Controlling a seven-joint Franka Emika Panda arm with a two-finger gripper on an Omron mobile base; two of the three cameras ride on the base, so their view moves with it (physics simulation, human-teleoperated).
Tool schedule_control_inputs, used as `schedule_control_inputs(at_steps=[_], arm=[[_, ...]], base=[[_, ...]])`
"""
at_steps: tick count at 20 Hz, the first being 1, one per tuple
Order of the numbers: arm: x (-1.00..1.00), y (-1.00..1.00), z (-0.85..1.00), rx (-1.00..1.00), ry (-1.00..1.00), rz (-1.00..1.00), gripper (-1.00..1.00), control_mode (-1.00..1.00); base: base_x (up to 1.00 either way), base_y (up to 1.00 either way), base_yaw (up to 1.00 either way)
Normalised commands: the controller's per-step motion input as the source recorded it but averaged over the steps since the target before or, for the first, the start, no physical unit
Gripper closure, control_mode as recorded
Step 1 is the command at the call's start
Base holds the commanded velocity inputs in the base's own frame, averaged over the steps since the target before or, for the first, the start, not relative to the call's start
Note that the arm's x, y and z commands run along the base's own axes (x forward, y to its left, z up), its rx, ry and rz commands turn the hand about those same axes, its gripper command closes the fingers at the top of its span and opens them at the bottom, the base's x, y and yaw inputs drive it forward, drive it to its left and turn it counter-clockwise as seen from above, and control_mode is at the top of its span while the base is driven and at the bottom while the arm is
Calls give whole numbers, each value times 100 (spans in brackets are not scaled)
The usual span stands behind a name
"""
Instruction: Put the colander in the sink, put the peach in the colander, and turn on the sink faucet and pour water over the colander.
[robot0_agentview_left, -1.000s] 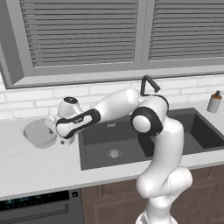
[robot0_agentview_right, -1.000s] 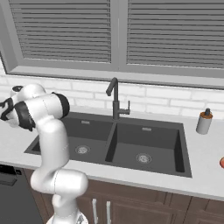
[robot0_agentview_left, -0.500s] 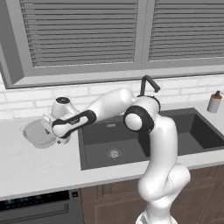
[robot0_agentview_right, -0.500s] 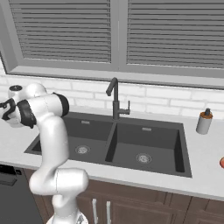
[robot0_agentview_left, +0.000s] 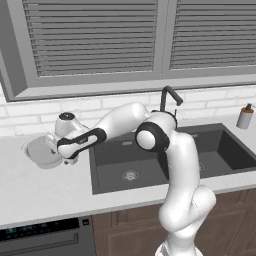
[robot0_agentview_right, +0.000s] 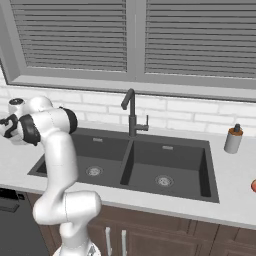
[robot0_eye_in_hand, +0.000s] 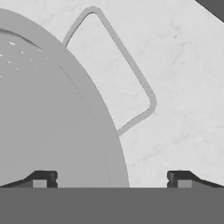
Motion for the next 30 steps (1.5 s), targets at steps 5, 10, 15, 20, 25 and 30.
schedule_control_inputs(at_steps=[5, 10, 15, 20, 25, 30], arm=[[4, 1, -10, 0, 0, 0, 100, -100], [0, -1, -23, 0, 0, 0, 100, -100], [-3, -6, -19, 0, -9, 0, 100, -100], [-6, -8, -4, 1, -16, 0, 100, -100], [-16, -20, 8, 8, -15, 0, 100, -100], [-25, -27, 25, 13, -11, 0, 100, -100]], base=[[0, 0, 0], [0, 0, 0], [0, 0, 0], [0, 0, 0], [0, 0, 0], [0, 0, 0]])
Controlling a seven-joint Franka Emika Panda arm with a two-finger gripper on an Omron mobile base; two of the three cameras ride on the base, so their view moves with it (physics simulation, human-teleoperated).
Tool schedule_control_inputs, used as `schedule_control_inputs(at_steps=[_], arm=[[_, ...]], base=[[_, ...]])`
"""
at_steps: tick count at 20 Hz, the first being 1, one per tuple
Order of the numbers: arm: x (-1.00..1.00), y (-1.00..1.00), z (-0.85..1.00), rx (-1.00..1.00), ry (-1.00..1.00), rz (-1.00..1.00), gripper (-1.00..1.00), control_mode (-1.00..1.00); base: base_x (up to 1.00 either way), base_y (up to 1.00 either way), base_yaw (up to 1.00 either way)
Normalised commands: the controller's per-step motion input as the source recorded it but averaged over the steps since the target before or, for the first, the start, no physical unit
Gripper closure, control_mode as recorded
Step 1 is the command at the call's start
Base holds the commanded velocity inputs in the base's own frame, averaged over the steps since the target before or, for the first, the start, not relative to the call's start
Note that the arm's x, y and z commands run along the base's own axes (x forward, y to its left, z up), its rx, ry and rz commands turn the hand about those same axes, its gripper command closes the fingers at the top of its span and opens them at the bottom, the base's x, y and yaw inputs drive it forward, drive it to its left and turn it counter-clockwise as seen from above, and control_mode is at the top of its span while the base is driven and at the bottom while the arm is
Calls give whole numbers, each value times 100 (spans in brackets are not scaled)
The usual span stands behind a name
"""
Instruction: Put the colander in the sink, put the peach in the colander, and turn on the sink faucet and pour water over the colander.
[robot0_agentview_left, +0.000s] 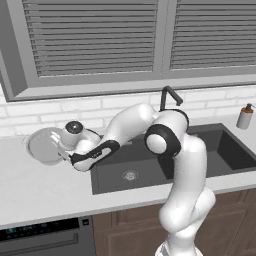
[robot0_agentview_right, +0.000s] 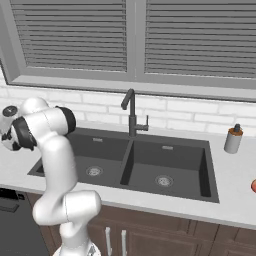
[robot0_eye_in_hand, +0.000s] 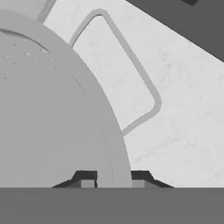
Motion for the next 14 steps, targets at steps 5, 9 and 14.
schedule_control_inputs(at_steps=[5, 9, 14], arm=[[-27, -21, 45, 11, -2, 0, 100, -100], [-25, -19, 56, 8, 0, 0, 100, -100], [-31, -23, 54, 2, 2, 0, 100, -100]], base=[[0, 0, 0], [0, 0, 0], [0, 0, 0]])
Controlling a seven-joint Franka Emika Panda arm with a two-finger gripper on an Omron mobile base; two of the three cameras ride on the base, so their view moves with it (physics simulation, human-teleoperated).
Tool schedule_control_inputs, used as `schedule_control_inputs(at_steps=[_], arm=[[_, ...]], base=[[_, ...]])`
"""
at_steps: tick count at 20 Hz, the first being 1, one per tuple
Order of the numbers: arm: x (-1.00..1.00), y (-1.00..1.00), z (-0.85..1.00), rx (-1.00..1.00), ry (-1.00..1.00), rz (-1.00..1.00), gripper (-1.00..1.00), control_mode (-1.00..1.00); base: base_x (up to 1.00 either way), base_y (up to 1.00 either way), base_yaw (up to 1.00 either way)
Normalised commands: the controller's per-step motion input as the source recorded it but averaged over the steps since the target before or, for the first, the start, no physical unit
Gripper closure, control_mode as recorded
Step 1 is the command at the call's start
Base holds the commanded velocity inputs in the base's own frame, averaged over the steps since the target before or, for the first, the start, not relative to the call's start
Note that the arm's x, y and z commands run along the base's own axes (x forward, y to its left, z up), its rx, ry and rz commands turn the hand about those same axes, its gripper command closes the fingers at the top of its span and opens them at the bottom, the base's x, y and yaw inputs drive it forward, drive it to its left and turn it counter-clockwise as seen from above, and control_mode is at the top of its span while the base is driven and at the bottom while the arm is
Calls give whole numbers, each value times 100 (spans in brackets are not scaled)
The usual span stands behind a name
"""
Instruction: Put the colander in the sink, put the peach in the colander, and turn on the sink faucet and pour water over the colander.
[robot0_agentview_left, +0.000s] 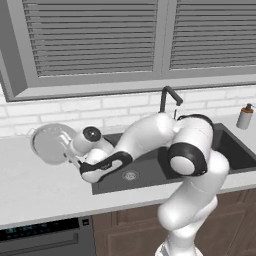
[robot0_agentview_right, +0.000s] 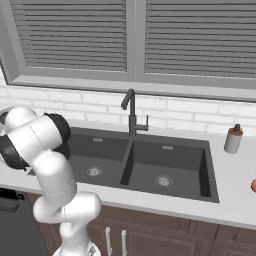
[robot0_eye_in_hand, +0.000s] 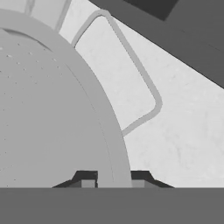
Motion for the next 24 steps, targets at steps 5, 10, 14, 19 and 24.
schedule_control_inputs(at_steps=[5, 10, 14, 19, 24], arm=[[-28, -20, 55, 0, 4, 0, 100, -100], [-8, -27, 65, 0, 13, 0, 100, -100], [-10, -33, 60, 0, 8, 1, 100, -100], [-35, -35, 53, 0, 0, 5, 100, -100], [-36, -24, 59, -5, 0, 5, 100, -100]], base=[[0, 0, 0], [0, 0, 0], [0, 0, 0], [0, 0, 0], [0, 0, 0]])
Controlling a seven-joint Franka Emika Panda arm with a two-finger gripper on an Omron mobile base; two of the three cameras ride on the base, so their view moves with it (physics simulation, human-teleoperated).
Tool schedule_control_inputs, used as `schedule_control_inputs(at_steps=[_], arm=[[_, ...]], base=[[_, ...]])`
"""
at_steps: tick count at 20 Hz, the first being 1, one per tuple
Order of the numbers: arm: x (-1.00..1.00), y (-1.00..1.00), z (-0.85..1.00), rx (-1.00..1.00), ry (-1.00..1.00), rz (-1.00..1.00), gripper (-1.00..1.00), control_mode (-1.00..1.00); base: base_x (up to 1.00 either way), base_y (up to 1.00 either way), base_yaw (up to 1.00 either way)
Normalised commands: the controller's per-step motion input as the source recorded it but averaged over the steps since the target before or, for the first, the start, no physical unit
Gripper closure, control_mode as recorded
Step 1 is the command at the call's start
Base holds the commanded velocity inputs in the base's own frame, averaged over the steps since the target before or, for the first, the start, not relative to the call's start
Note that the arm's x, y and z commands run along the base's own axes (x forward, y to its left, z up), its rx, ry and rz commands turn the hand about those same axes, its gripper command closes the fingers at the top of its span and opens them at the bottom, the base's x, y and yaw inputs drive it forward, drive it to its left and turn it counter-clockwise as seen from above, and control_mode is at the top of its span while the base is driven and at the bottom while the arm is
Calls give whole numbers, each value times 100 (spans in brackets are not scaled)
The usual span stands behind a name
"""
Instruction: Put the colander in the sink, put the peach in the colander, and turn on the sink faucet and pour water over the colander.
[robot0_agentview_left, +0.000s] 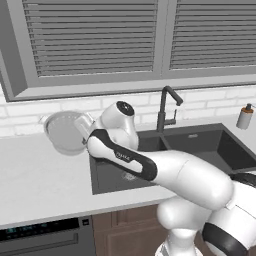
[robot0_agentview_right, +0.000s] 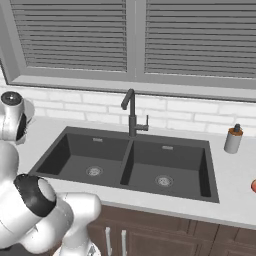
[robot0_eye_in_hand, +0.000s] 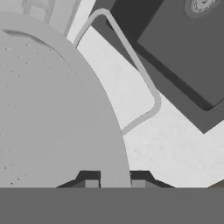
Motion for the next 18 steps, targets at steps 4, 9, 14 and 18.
schedule_control_inputs(at_steps=[4, 9, 14, 18], arm=[[-29, -35, 53, -7, 0, 3, 100, -100], [-22, -39, 33, -7, 7, 0, 100, -100], [-45, -39, 7, 0, -1, -6, 100, -100], [-53, -47, 10, 0, -8, -9, 100, -100]], base=[[0, 0, 0], [0, 0, 0], [0, 0, 0], [0, 0, 0]])
